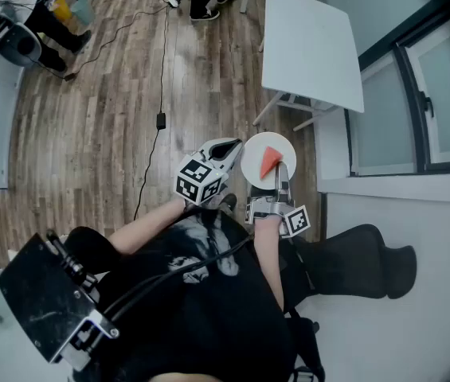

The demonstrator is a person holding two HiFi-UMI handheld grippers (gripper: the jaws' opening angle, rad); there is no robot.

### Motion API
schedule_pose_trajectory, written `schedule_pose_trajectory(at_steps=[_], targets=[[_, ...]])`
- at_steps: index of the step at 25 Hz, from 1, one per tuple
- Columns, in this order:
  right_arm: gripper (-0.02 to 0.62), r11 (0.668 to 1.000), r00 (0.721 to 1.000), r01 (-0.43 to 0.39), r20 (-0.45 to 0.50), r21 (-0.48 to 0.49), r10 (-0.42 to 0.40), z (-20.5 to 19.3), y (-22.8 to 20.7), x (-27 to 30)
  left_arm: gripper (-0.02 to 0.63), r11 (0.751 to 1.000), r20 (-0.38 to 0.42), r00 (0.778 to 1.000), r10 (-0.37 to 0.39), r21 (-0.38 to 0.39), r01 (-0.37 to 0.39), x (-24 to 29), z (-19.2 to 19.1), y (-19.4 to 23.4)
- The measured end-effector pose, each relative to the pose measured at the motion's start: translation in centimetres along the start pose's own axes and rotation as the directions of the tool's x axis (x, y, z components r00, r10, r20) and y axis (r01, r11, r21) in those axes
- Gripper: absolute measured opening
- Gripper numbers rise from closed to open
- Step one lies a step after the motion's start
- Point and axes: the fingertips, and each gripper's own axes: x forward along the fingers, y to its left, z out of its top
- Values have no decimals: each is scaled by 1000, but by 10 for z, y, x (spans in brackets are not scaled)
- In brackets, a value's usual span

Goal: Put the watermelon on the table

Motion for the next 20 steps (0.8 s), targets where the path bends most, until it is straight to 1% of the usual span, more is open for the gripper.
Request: schedule_pose_trajectory(at_steps=[12,17,20], targets=[[29,1000,1000,23,0,4,-23,-3,-5,9,5,1000,4,1000,6,-10,-6,-2,4,10],[31,998,998,55,29,22,-56,-12,-18,20,5,1000,2,1000,9,-19,-9,-10,5,27],[31,998,998,64,26,28,-65,-23,-21,30,5,1000,2,1000,12,-28,-12,-15,8,43]])
